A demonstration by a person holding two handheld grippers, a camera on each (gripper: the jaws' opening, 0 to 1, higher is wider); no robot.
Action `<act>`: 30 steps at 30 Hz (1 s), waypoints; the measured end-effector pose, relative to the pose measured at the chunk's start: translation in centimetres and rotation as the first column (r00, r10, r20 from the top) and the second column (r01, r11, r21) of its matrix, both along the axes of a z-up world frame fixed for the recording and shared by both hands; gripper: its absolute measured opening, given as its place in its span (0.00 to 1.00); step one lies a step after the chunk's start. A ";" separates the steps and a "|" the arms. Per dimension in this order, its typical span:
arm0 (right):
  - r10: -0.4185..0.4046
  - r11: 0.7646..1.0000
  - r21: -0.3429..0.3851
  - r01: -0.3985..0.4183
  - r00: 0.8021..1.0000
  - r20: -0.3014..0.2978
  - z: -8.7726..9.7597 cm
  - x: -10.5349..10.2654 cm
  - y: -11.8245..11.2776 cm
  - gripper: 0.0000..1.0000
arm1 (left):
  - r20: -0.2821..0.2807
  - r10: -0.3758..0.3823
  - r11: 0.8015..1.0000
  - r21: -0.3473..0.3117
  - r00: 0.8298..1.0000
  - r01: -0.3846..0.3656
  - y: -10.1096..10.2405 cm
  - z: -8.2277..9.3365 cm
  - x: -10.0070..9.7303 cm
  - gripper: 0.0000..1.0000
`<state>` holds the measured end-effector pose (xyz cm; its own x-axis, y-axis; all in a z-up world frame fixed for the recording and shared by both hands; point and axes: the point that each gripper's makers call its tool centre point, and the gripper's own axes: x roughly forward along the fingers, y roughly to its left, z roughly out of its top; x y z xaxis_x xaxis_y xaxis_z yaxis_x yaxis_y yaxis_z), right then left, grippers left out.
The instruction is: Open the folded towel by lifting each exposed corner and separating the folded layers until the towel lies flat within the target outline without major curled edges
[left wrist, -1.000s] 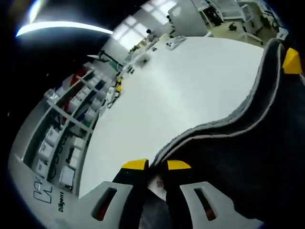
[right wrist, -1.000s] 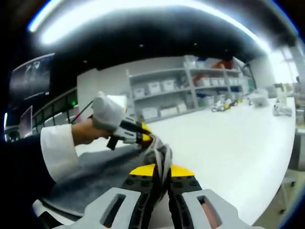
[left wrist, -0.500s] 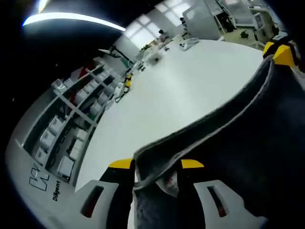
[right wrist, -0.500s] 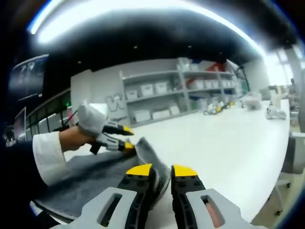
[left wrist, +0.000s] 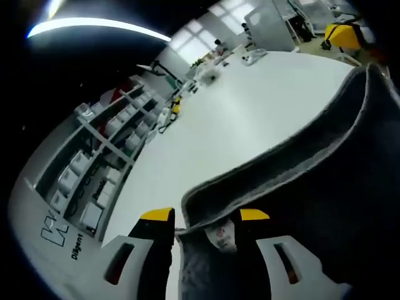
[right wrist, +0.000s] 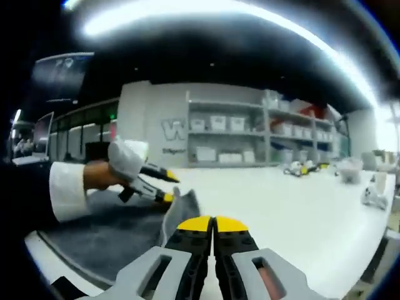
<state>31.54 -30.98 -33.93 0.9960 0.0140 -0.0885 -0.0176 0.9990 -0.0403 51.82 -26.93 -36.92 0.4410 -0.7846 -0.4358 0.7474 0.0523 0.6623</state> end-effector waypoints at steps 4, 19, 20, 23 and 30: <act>0.155 0.986 -0.039 -0.160 0.984 -0.092 -2.2 0.5 2.8 0.00 | 0.026 -0.032 0.999 0.016 0.999 0.031 -0.4 -0.1 -0.3 0.37; 0.026 0.997 -0.057 -0.042 0.967 -0.254 -6.4 0.7 -0.8 0.00 | -0.044 -0.027 1.000 -0.009 0.999 0.027 0.8 -0.5 -0.1 0.36; 0.023 0.997 -0.064 -0.041 0.965 -0.260 -6.6 0.5 -0.9 0.00 | -0.046 -0.031 1.000 -0.001 0.998 0.031 0.7 -0.7 0.0 0.35; 0.027 0.996 -0.080 -0.051 0.961 -0.275 -6.8 0.2 -1.0 0.00 | -0.053 -0.033 0.999 0.005 0.998 0.033 0.5 -0.7 0.2 0.35; 0.046 0.993 -0.098 -0.067 0.978 -0.201 -4.8 -0.4 -0.7 0.00 | -0.230 -0.066 0.992 -0.123 0.971 0.038 0.2 0.4 -1.3 0.35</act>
<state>31.14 -31.66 -38.75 0.9563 0.0502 -0.2881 -0.0922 0.9867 -0.1339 50.47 -26.74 -36.48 0.2955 -0.8554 -0.4255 0.8843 0.0765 0.4605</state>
